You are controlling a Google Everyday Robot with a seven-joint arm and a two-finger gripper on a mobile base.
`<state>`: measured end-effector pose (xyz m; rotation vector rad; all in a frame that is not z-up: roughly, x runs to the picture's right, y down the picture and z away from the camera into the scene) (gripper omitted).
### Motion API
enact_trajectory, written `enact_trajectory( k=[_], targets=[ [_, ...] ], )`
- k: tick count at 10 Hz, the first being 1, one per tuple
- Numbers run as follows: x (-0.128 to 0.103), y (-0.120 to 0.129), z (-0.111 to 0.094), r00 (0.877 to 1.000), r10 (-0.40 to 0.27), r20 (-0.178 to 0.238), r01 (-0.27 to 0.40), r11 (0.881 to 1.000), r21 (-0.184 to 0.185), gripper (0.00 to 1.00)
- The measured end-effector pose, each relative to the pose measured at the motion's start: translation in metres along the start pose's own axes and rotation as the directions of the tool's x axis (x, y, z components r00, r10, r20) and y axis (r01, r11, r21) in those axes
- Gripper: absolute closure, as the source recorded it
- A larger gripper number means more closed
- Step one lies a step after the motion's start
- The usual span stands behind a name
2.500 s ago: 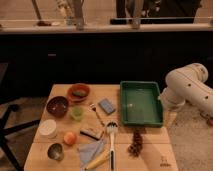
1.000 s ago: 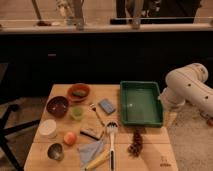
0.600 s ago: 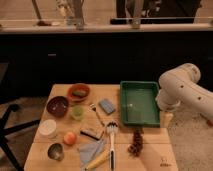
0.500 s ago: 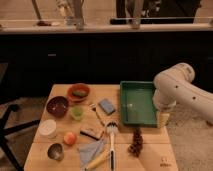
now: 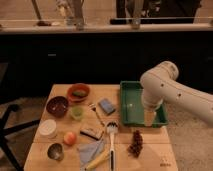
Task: Wipe purple bowl with sponge
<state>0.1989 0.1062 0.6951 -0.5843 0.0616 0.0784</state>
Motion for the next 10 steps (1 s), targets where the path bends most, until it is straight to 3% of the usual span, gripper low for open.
enact_trajectory(
  k=[4, 10],
  targets=[
    [-0.042, -0.024, 0.015, 0.996, 0.064, 0.06, -0.063, 0.998, -0.021, 0.2],
    [-0.11, -0.043, 0.049, 0.995, 0.081, 0.051, -0.079, 0.996, -0.046, 0.2]
  ],
)
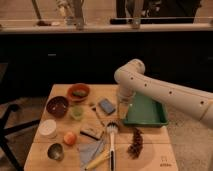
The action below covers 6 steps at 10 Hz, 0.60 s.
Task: Wipe purple bowl with sponge
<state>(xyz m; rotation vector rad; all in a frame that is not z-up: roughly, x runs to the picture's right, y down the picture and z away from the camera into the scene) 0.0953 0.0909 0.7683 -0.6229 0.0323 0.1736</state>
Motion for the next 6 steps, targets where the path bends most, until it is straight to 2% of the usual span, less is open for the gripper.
enact_trajectory(
  k=[2, 6],
  targets=[
    [0.0058, 0.0001, -0.0001, 1.0, 0.005, -0.01, -0.005, 1.0, -0.002, 0.2],
    [0.0045, -0.0012, -0.0005, 1.0, 0.011, -0.001, -0.011, 1.0, -0.002, 0.2]
  ],
)
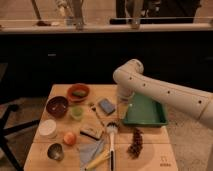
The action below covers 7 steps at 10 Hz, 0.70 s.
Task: Wipe purple bowl with sponge
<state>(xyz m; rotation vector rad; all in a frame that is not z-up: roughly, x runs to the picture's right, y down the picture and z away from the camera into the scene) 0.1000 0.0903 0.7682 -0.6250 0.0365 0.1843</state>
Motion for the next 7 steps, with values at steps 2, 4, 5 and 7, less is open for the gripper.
enact_trajectory(
  k=[2, 4, 5, 7],
  targets=[
    [0.022, -0.005, 0.008, 0.995, 0.08, 0.06, -0.079, 0.996, -0.03, 0.2],
    [0.026, -0.007, 0.012, 0.989, 0.095, 0.109, -0.09, 0.995, -0.049, 0.2],
    [0.021, -0.006, 0.015, 0.986, 0.1, 0.134, -0.092, 0.994, -0.059, 0.2],
    [0.001, -0.003, 0.015, 0.982, 0.094, 0.165, -0.085, 0.994, -0.063, 0.2]
  ],
)
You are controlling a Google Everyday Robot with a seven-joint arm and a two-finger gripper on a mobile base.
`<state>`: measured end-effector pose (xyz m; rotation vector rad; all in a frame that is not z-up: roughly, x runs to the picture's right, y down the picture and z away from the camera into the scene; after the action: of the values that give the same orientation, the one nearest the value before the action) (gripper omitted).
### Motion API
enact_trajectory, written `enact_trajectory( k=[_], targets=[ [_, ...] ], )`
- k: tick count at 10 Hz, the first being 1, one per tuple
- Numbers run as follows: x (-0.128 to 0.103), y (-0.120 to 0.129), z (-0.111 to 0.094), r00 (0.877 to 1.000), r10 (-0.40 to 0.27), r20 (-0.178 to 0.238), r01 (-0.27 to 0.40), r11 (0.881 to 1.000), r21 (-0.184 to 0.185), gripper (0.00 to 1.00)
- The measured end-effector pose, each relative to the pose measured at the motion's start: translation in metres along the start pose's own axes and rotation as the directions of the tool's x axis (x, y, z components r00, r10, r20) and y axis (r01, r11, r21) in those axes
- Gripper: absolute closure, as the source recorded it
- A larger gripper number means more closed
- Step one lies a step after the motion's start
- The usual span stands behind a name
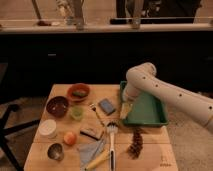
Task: Wipe purple bowl with sponge
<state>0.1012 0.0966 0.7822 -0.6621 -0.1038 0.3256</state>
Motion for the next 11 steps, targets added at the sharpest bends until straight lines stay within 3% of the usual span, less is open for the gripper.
enact_trajectory(
  k=[2, 4, 6, 11],
  targets=[
    [-0.029, 0.007, 0.002, 1.0, 0.001, 0.022, -0.002, 1.0, 0.028, 0.2],
    [-0.044, 0.013, 0.006, 0.999, 0.029, 0.032, -0.031, 0.997, 0.07, 0.2],
    [-0.059, 0.017, 0.015, 0.999, 0.039, 0.034, -0.042, 0.996, 0.084, 0.2],
    [-0.087, 0.018, 0.049, 0.999, 0.04, 0.011, -0.041, 0.998, 0.044, 0.2]
  ],
)
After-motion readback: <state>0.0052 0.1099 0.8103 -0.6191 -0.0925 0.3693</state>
